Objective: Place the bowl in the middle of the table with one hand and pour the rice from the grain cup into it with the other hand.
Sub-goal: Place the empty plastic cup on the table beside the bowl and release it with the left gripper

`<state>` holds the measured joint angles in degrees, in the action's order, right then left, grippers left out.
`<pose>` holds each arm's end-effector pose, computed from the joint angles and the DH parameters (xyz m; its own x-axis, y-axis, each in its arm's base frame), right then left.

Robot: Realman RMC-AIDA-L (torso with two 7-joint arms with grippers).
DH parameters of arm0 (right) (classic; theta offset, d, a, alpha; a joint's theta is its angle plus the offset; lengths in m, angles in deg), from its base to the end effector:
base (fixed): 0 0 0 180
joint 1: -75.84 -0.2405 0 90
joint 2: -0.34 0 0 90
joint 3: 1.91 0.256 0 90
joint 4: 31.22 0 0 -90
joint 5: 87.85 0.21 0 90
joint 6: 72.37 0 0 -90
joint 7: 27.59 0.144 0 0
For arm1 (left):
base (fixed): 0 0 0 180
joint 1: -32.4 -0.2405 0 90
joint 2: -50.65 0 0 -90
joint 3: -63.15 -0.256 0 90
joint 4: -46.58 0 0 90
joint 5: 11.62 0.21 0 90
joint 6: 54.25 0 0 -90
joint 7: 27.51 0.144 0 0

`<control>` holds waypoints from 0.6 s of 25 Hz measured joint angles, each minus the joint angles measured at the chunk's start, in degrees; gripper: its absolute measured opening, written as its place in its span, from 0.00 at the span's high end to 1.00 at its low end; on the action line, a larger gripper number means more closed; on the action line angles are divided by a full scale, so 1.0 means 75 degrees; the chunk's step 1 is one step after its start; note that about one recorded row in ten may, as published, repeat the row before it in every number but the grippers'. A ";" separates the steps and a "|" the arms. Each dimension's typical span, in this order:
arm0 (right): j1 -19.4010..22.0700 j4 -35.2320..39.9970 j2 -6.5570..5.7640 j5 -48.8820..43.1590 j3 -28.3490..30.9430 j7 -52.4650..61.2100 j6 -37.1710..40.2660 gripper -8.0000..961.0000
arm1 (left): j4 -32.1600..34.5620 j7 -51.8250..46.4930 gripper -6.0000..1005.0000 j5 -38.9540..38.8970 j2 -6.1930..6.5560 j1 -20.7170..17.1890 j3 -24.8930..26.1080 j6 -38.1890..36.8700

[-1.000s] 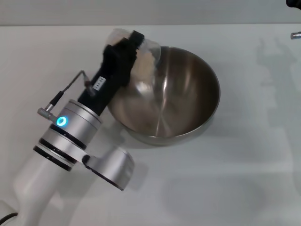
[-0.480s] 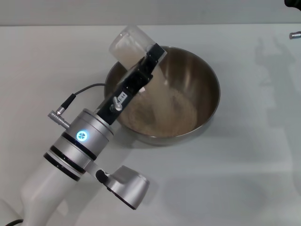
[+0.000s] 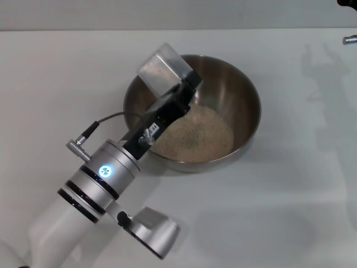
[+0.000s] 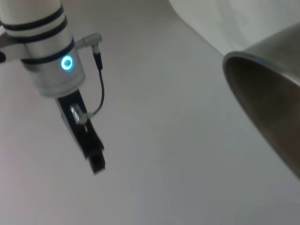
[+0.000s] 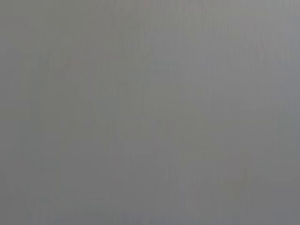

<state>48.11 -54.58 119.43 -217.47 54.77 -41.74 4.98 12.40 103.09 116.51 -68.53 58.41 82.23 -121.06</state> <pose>0.2420 0.3624 0.0191 0.7216 0.4481 -0.5277 -0.5861 -0.0104 -0.8102 -0.1885 0.2806 -0.1192 0.0132 -0.4571 -0.8893 -0.8175 0.5072 -0.2728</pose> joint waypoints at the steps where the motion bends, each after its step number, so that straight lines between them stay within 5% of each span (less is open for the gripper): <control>1: -0.0002 0.0003 0.0001 -0.0001 -0.0001 0.0000 0.0000 0.61 | -0.0008 -0.0002 0.96 0.0014 -0.0004 -0.0012 0.0117 -0.0026; 15: -0.0051 0.0050 0.0000 -0.0004 0.0000 0.0000 0.0001 0.61 | -0.0047 -0.0194 0.93 0.0002 0.0001 -0.0104 0.0285 -0.0096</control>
<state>47.73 -54.21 119.43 -217.50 54.77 -41.74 4.99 12.04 101.64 116.52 -68.52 57.62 84.37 -121.78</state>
